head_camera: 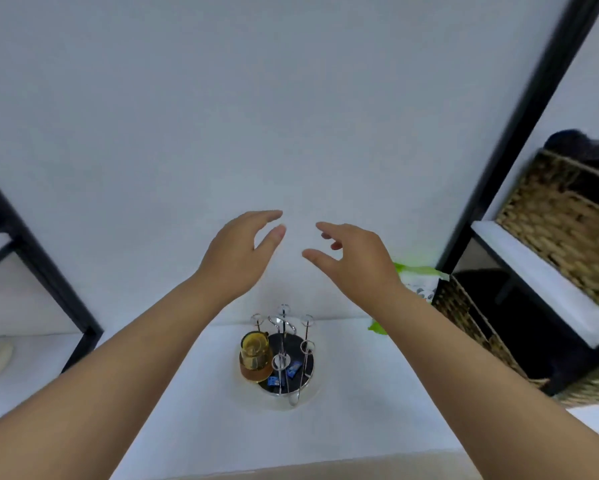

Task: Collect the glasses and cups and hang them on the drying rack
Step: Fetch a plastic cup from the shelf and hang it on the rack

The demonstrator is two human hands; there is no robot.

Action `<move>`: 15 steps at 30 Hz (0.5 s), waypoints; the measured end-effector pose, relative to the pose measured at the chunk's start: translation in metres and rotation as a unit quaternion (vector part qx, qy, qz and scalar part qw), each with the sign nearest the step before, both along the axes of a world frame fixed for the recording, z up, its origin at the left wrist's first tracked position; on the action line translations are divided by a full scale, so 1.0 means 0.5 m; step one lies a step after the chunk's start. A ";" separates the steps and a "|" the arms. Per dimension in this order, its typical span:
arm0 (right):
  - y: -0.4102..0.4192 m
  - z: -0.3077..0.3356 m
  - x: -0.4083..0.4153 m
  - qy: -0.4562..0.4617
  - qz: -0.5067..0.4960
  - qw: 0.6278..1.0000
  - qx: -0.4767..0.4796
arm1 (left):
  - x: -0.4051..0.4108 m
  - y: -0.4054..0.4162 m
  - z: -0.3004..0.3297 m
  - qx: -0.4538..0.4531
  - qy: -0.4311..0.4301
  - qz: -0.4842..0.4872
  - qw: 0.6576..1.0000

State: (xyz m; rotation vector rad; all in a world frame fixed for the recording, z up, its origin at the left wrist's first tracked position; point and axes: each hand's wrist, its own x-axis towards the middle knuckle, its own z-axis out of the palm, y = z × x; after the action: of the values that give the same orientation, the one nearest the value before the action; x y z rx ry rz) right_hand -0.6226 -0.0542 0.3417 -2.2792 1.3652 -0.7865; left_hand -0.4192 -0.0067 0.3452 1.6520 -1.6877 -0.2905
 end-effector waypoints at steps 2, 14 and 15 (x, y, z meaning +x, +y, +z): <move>0.023 0.104 -0.028 -0.049 -0.011 0.999 -0.019 | -0.027 0.020 0.111 -0.015 0.019 -0.011 1.000; 0.285 0.542 -0.253 -0.259 -0.063 0.962 -0.058 | -0.154 0.219 0.530 -0.101 0.157 -0.101 0.977; 0.312 0.561 -0.270 -0.263 -0.072 0.960 -0.067 | -0.172 0.232 0.543 -0.103 0.162 -0.117 0.974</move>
State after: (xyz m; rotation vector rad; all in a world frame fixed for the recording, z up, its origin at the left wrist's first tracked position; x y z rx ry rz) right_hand -0.7578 0.1016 0.6219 -1.8720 1.2536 -1.4471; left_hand -0.5050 0.1095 0.6166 1.1836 -1.6022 -0.4559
